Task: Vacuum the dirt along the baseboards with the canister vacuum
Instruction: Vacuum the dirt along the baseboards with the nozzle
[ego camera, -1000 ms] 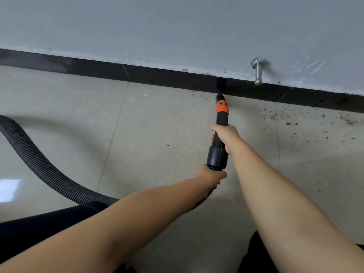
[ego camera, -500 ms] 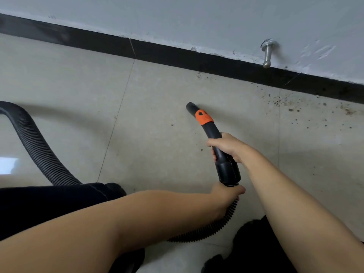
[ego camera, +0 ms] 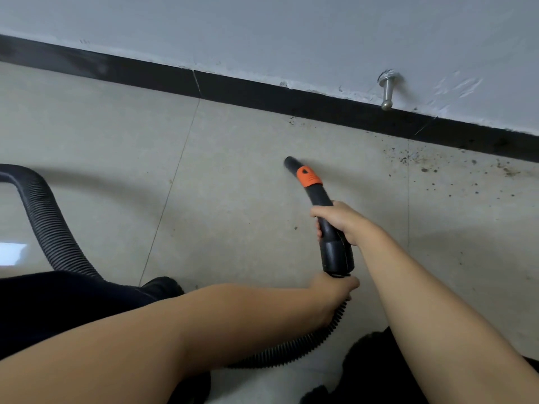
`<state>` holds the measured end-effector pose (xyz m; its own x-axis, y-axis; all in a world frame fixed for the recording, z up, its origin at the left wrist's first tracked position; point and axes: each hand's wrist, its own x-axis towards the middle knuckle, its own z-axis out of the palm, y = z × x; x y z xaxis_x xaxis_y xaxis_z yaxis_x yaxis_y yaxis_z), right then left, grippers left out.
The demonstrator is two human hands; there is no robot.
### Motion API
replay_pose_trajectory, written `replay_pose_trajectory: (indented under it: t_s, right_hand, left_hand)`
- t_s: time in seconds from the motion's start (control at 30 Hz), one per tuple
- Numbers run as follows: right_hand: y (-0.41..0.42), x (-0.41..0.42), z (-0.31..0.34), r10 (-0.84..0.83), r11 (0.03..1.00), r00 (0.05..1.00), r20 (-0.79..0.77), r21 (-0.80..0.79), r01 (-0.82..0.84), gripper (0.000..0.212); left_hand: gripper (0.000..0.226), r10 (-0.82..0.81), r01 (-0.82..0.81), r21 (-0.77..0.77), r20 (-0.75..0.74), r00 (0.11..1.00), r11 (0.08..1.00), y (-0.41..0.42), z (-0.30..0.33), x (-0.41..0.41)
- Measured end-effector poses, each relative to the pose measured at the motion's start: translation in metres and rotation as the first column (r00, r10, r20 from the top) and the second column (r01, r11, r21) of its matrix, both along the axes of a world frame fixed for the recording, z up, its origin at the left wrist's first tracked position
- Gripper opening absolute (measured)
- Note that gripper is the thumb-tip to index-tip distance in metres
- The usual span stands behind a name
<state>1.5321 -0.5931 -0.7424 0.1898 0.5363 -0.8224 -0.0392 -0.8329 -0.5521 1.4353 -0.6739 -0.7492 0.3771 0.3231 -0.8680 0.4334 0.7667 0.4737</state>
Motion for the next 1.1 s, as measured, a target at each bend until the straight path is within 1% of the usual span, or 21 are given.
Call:
replay_pose_trajectory:
  t_s: [0.1, 0.2, 0.23, 0.27, 0.3, 0.37, 0.47, 0.63, 0.7, 0.87, 1.1]
  right_hand:
    - [0.005, 0.021, -0.004, -0.244, 0.970, 0.968, 0.048, 0.029, 0.243, 0.009]
    - [0.016, 0.038, -0.007, -0.461, 0.887, 0.885, 0.062, 0.053, 0.459, 0.011]
    - [0.020, 0.042, -0.007, -0.518, 0.855, 0.854, 0.052, 0.059, 0.515, 0.012]
    - [0.024, 0.046, -0.007, -0.556, 0.830, 0.830, 0.043, 0.063, 0.553, 0.013]
    - [0.028, 0.049, -0.007, -0.576, 0.817, 0.817, 0.039, 0.068, 0.573, 0.013]
    - [0.037, 0.052, -0.007, -0.582, 0.812, 0.812, 0.038, 0.076, 0.578, 0.011]
    - [0.051, 0.051, -0.010, -0.564, 0.824, 0.826, 0.017, 0.075, 0.561, 0.009]
    - [0.073, 0.043, -0.012, -0.473, 0.879, 0.881, 0.010, 0.069, 0.471, 0.015]
    - [0.078, 0.039, -0.013, -0.433, 0.899, 0.901, 0.020, 0.072, 0.431, 0.011]
    - [0.088, 0.029, -0.016, -0.341, 0.939, 0.939, 0.033, 0.066, 0.339, 0.009]
    - [0.101, 0.011, -0.016, -0.298, 0.952, 0.955, -0.008, 0.069, 0.298, 0.010]
  left_hand:
    - [0.017, -0.114, 0.111, 0.083, 0.037, 0.993, 0.990, 0.021, -0.002, 0.005]
    - [0.011, -0.226, 0.223, 0.144, 0.011, 0.974, 0.964, 0.050, -0.001, 0.011]
    - [0.014, -0.257, 0.254, 0.170, -0.006, 0.966, 0.952, 0.059, -0.002, 0.014]
    - [0.022, -0.283, 0.283, 0.197, -0.030, 0.959, 0.939, 0.067, -0.004, 0.016]
    - [0.027, -0.296, 0.299, 0.217, -0.050, 0.954, 0.929, 0.074, -0.004, 0.017]
    - [0.024, -0.297, 0.305, 0.250, -0.072, 0.952, 0.919, 0.084, -0.006, 0.019]
    - [0.021, -0.267, 0.280, 0.252, -0.087, 0.960, 0.926, 0.092, -0.009, 0.020]
    - [0.014, -0.139, 0.142, 0.201, -0.030, 0.990, 0.969, 0.098, -0.013, 0.018]
    - [0.010, -0.102, 0.103, 0.196, -0.017, 0.995, 0.975, 0.099, -0.015, 0.016]
    - [0.013, -0.050, 0.053, 0.190, -0.019, 0.999, 0.980, 0.101, -0.021, 0.009]
    - [0.014, 0.005, -0.002, 0.185, -0.015, 1.000, 0.983, 0.107, -0.019, -0.004]
